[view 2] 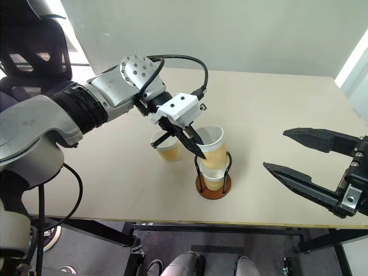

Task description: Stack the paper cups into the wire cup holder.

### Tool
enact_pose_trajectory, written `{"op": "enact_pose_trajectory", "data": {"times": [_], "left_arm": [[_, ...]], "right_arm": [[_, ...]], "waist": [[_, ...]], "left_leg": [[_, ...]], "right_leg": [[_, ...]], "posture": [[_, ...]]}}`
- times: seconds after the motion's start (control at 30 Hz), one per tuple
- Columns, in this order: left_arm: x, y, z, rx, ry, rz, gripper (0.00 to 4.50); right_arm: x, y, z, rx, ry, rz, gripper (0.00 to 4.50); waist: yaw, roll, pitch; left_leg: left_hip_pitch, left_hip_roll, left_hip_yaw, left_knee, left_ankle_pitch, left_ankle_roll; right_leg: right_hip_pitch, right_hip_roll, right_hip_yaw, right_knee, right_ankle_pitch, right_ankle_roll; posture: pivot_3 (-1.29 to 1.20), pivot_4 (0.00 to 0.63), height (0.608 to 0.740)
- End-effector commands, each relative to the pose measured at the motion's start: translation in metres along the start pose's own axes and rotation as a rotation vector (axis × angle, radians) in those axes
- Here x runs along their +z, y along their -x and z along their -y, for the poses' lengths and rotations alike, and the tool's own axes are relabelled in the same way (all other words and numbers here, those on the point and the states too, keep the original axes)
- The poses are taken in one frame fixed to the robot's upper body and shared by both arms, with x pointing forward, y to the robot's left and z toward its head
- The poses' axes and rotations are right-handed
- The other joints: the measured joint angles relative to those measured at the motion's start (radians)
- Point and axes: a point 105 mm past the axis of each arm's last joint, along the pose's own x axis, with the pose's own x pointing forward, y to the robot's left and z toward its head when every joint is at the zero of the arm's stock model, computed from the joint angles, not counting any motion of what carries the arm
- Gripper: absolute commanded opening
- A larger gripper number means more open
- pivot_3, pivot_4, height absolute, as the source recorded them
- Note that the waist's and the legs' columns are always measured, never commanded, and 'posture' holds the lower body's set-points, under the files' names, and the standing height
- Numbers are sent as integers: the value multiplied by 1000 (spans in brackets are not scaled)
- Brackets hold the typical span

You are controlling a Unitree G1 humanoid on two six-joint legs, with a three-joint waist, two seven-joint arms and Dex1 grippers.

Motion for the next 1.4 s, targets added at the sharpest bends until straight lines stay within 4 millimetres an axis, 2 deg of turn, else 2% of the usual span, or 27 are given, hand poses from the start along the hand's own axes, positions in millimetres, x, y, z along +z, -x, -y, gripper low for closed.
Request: {"op": "enact_pose_trajectory", "data": {"times": [0.03,0.3,0.7,0.97,1.1,1.27,1.4], "left_arm": [[6,1,1,-46,-54,-26,34],[0,-12,-3,-70,-104,-45,34],[-6,-8,-4,-56,-105,-81,34],[-11,-13,4,-103,-85,-91,34],[-11,-14,6,-114,-81,-86,911],[-10,-14,1,-89,-101,-76,2626],[-4,-9,-8,-29,-111,-52,2626]], "right_arm": [[11,4,2,-40,36,44,2704],[12,4,1,-46,29,40,2704],[10,4,3,-49,23,34,2704],[10,2,4,-44,26,34,2704],[10,2,4,-41,26,31,2704],[9,2,4,-42,25,28,2704],[8,2,5,-44,25,26,2704]], "waist": [[0,0,0],[2,0,0],[2,0,0],[2,0,0],[2,0,0],[2,0,0],[2,0,0]], "left_leg": [[1,0,0,0,0,0],[3,0,1,1,0,1],[4,0,1,1,-1,1],[4,0,1,1,-2,0],[4,0,1,1,-2,0],[4,0,1,1,-2,0],[4,0,1,1,-2,0]], "right_leg": [[0,0,0,0,0,0],[3,0,1,0,1,1],[3,0,1,0,1,1],[3,0,1,0,1,1],[3,0,1,0,1,1],[3,0,1,0,1,1],[4,0,1,0,1,1]], "posture": [[0,150,740],[0,150,740],[0,150,740],[0,150,740],[0,150,740],[0,150,740],[0,150,740]]}}
